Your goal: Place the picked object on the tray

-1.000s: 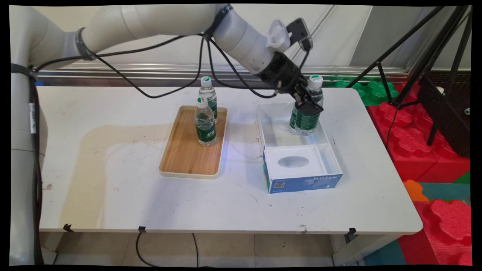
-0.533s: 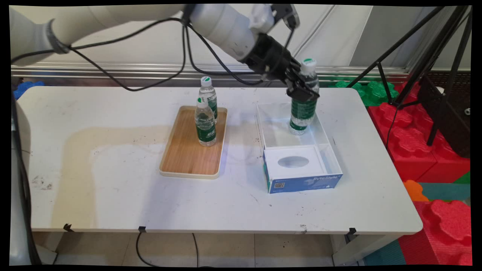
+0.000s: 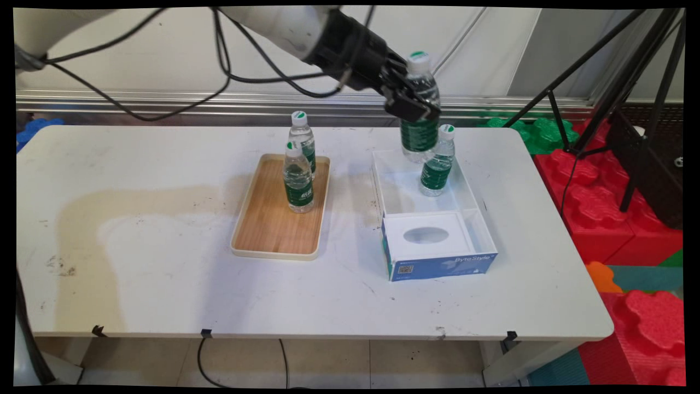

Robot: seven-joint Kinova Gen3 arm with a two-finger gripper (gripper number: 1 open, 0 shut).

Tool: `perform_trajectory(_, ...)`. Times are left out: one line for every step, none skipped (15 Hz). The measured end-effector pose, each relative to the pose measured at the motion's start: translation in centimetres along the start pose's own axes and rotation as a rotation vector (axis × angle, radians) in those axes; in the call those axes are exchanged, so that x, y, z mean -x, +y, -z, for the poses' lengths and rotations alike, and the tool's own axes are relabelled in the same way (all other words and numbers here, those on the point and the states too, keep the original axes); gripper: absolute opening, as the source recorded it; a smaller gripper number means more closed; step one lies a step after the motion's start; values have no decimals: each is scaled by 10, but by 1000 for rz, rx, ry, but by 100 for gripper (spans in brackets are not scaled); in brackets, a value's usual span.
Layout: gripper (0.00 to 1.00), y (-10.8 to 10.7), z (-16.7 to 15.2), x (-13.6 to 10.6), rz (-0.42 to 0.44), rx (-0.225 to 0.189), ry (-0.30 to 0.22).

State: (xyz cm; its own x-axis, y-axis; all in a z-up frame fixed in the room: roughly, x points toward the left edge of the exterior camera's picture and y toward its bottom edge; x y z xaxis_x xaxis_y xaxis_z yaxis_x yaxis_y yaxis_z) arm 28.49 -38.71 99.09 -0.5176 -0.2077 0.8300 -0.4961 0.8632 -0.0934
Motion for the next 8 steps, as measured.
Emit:
perform_trajectory(0,1,11,1,-1,-2,4)
perform_trajectory(0,2,23,2,-1,-5,8)
perform_trajectory(0,3,33,3,-1,-6,9)
perform_trajectory(0,4,39,4,0,-7,11)
perform_trajectory(0,5,49,5,1,-8,11)
perform_trajectory(0,5,55,6,1,-9,11)
perform_trajectory(0,6,65,8,1,-9,11)
perform_trajectory(0,6,71,9,1,-10,10)
